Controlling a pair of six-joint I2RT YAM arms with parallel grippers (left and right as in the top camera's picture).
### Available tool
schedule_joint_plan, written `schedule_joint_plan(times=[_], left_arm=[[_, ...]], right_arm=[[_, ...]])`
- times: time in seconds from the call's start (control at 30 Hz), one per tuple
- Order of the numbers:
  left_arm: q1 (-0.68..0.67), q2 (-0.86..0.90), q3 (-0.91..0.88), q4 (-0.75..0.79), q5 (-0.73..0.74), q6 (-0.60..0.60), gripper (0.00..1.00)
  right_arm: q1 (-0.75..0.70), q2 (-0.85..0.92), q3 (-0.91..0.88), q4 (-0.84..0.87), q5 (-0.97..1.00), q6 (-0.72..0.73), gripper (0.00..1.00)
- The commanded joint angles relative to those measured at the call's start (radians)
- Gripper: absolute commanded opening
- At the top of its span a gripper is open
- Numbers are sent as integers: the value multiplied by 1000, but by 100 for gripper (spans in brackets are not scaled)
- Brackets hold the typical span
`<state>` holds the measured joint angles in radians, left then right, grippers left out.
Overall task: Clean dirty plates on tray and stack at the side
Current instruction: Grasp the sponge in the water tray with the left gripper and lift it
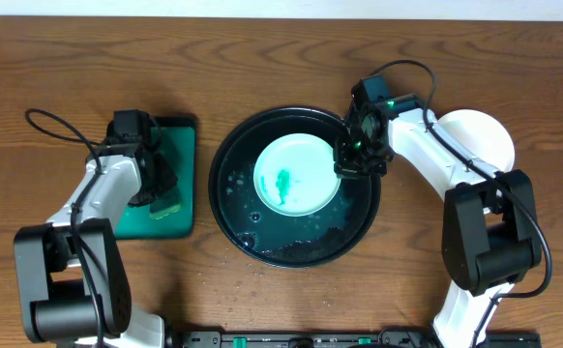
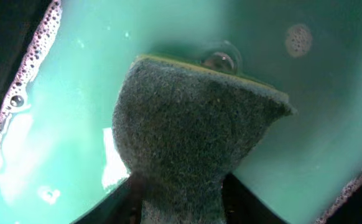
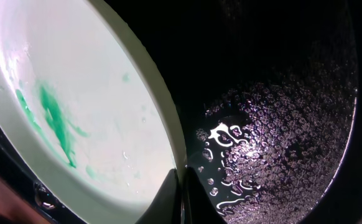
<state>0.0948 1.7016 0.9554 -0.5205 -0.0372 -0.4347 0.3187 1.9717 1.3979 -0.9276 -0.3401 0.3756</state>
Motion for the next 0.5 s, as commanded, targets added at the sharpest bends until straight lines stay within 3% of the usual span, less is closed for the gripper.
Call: schedule_joint_plan(times=[0.0,0.07,0.17,0.47], left_arm=[[5,30,-4,11,-23,-1,28],[5,38,-4,12,-23,-1,15],[5,45,-5,6,-23,-1,8],[5,55,-6,6,67,3,7]], right_arm=[[11,-14,7,-5,-8,2,1],[11,-14,7,-5,-9,2,1],[11,-14,7,-8,-9,3,1],[11,-14,7,-24,-9,3,2]])
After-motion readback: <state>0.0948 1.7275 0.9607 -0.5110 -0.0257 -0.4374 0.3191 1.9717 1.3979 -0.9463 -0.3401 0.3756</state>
